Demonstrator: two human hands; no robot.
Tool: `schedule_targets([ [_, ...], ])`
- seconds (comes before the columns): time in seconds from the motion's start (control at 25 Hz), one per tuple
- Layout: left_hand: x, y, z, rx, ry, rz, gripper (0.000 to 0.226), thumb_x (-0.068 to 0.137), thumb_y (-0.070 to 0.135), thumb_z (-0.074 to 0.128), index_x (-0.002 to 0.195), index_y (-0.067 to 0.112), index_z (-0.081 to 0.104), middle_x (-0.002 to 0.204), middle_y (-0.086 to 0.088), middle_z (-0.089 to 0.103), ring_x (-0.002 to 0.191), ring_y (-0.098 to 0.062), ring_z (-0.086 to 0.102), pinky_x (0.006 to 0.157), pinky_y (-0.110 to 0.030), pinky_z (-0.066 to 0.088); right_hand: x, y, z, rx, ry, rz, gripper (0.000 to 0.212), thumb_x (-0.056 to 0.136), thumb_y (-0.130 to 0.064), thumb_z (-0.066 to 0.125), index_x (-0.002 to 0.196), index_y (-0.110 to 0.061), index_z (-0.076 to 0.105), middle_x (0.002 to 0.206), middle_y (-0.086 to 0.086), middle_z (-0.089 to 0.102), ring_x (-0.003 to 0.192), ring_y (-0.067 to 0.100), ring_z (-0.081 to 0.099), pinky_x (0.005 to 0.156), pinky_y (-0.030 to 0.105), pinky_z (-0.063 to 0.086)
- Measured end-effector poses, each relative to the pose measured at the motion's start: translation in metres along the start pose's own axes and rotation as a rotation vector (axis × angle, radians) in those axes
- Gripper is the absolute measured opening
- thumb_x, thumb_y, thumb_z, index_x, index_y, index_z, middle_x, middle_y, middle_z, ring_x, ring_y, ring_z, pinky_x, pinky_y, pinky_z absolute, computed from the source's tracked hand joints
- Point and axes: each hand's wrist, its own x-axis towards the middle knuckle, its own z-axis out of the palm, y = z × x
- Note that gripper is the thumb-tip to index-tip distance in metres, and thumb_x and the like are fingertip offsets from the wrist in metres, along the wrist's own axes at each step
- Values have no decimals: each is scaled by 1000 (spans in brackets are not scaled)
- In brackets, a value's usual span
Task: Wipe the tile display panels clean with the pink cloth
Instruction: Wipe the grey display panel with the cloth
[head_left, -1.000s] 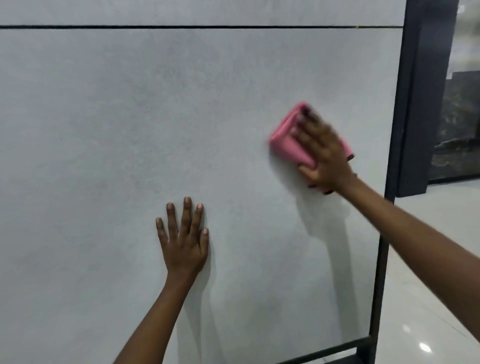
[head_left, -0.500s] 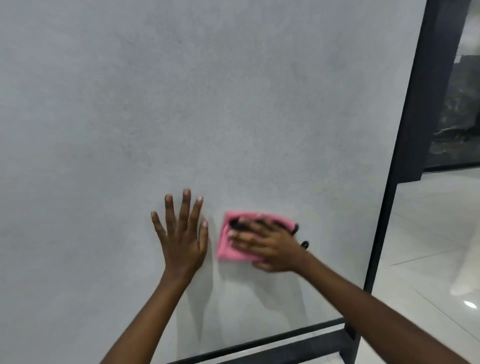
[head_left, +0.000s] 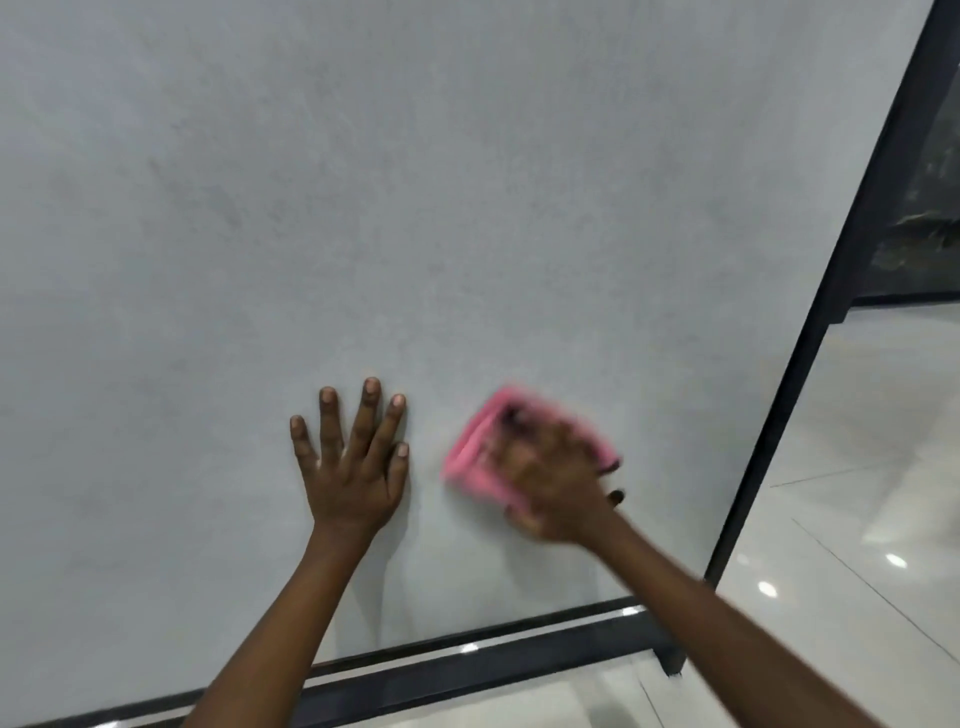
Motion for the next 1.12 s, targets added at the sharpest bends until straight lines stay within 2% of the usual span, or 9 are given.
schedule_targets([
  [0.08, 3, 1, -3, -20, -8, -47, 58, 101, 36, 29, 156, 25, 13, 164, 2, 3, 150, -31, -2, 117, -54, -3, -47, -43, 53, 132, -249, -425, 62, 94, -38, 31, 154, -38, 15, 160, -11, 17, 149, 5, 1, 117, 47, 23],
  [0.16, -10, 19, -5, -74, -71, -92, 59, 101, 36, 28, 156, 26, 9, 164, 3, -1, 150, -30, -6, 118, -53, -7, -46, -80, -18, 224, -178, -678, 64, 89, -29, 42, 152, -30, 29, 160, -5, 23, 150, 17, 13, 120, 45, 16],
  [0.28, -59, 46, 2, -27, -204, 108, 58, 102, 38, 23, 156, 27, 5, 164, 2, -4, 150, -29, -8, 118, -50, -8, 4, -34, -122, 329, 268, -433, 70, 85, -33, 56, 150, -26, 32, 157, -3, 31, 148, 23, 19, 118, 42, 16],
  [0.48, -76, 45, 27, 35, -92, 108, 55, 103, 37, 23, 155, 25, 13, 164, 2, 4, 150, -28, 0, 119, -52, -3, 12, 59, -128, 331, 661, 83, 76, 82, -33, 50, 153, -26, 24, 161, -10, 16, 141, 41, 24, 115, 41, 20],
  [0.6, -79, 48, 30, 43, -43, 137, 54, 103, 36, 22, 155, 23, 15, 164, 1, 5, 150, -29, 1, 118, -52, -2, -41, -19, -61, 293, 506, 69, 80, 86, -43, 49, 155, -20, 15, 163, -3, 11, 149, 30, 11, 113, 37, 20],
  [0.68, -82, 48, 30, 34, -25, 143, 54, 103, 36, 22, 155, 23, 16, 163, 1, 6, 150, -30, 2, 118, -53, -1, -98, -85, -7, 150, 189, -345, 78, 82, -41, 60, 150, -23, 28, 158, -2, 26, 147, 22, 15, 113, 38, 22],
  [0.8, -77, 47, 29, 44, -38, 140, 54, 103, 35, 24, 155, 24, 16, 164, 2, 5, 150, -29, 0, 118, -53, -2, -160, -101, 21, -138, -140, -862, 79, 73, -23, 56, 148, -26, 31, 155, -8, 34, 146, 16, 22, 122, 42, -4],
  [0.92, -70, 54, 12, -20, -147, 51, 58, 102, 33, 32, 156, 27, 10, 164, 5, -2, 150, -26, -7, 118, -51, -7, -159, -27, -2, -169, -159, -803, 73, 77, -21, 46, 148, -29, 30, 154, -12, 34, 148, 17, 15, 122, 43, -8],
  [1.12, 13, 84, -11, -183, -204, -128, 61, 99, 29, 34, 155, 27, 12, 163, 7, -3, 150, -22, -4, 119, -49, -6, -20, 81, -130, 17, 212, -397, 62, 93, -46, 39, 152, -31, 24, 163, -7, 9, 150, 24, 8, 118, 46, 9],
])
